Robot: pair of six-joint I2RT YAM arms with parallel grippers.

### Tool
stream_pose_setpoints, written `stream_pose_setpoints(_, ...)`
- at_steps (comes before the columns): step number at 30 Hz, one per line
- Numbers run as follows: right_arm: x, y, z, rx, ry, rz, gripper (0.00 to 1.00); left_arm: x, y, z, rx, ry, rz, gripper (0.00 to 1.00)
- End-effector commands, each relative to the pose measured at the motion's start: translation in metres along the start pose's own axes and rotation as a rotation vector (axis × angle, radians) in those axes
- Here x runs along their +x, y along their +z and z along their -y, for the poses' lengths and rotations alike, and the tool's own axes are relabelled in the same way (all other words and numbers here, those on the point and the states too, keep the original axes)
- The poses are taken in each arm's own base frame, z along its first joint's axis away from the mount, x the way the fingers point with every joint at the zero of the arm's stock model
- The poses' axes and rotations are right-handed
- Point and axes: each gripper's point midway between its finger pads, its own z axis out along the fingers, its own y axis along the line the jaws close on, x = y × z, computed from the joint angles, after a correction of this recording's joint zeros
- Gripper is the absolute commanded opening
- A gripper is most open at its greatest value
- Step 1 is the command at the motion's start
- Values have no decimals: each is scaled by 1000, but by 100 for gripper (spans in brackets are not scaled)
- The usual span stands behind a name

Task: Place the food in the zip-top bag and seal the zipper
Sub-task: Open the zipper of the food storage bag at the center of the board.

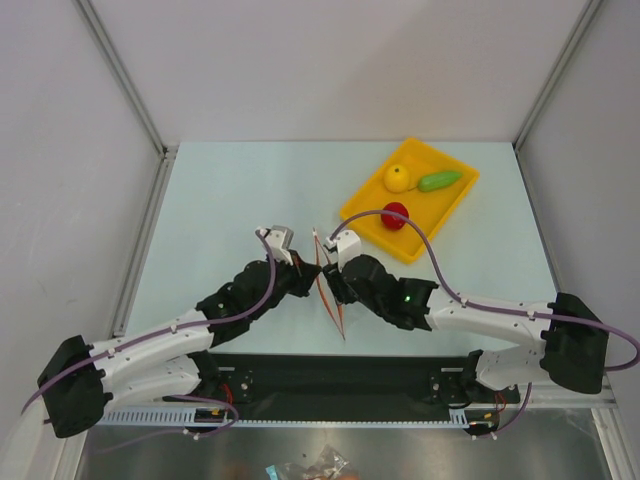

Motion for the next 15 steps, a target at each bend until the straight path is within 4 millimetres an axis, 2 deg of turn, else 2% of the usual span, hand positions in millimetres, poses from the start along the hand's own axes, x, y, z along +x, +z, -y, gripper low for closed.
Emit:
stream_pose_setpoints(1, -26, -4, -10, -9, 7, 56, 55, -19, -1, 8, -8, 33, 39, 0)
stream_pose_setpoints(5, -23, -4, -32, -53, -57, 50, 65, -19, -1, 9, -12, 40, 39, 0)
stream_pose_setpoints(7, -24, -5, -41, -42, -90, 45, 66, -18, 0, 9, -11, 41, 35, 0)
stream_pose_setpoints(12, -19, 8, -27, 114, -97, 26, 61, -21, -3, 9, -18, 34, 44, 0)
stream_pose_setpoints(15, -24, 5, -15, 184, -73, 50, 55, -22, -5, 7, -26, 34, 49, 0)
